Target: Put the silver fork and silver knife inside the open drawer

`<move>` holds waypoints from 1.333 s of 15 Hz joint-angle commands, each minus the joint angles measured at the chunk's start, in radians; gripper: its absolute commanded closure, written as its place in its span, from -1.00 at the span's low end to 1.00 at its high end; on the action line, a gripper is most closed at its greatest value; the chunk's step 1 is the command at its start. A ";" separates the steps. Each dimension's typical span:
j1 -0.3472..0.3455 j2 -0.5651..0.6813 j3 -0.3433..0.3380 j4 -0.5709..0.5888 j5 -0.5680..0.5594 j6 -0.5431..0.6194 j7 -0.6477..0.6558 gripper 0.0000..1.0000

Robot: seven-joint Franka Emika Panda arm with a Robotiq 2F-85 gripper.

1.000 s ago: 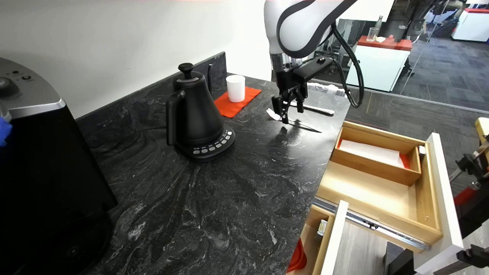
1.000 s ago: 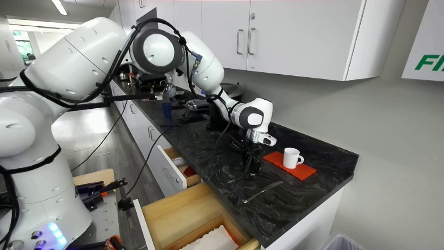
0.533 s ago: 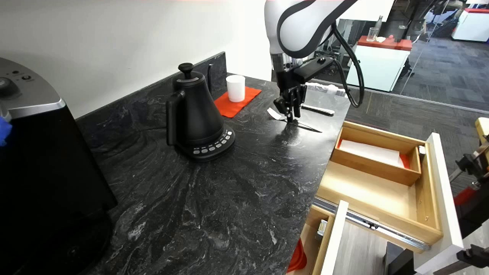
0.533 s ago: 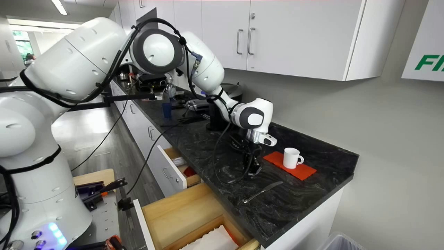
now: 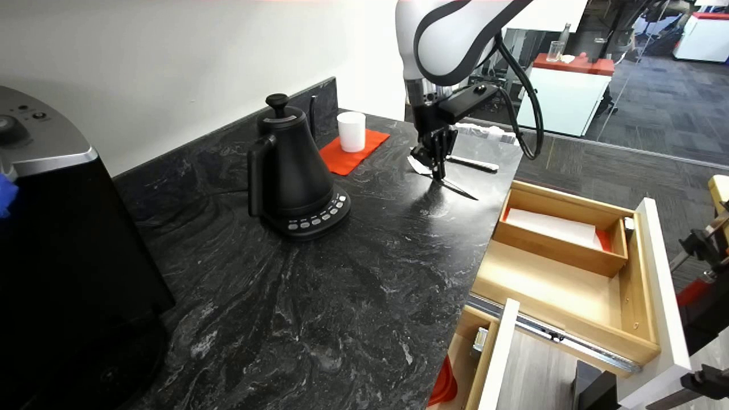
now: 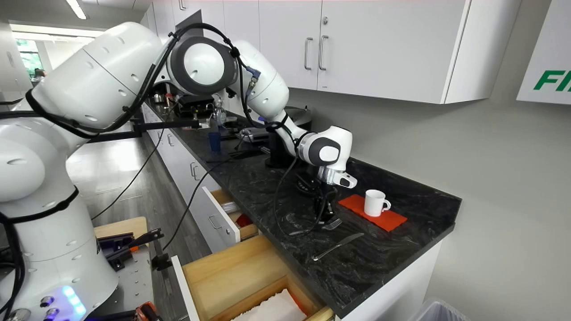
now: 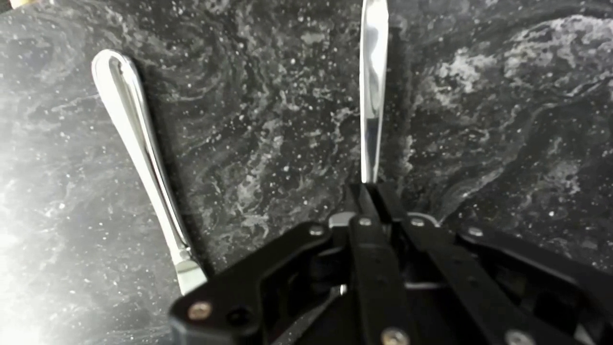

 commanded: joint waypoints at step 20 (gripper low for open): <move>-0.097 -0.530 -0.052 -0.541 -0.007 -0.139 -0.133 0.93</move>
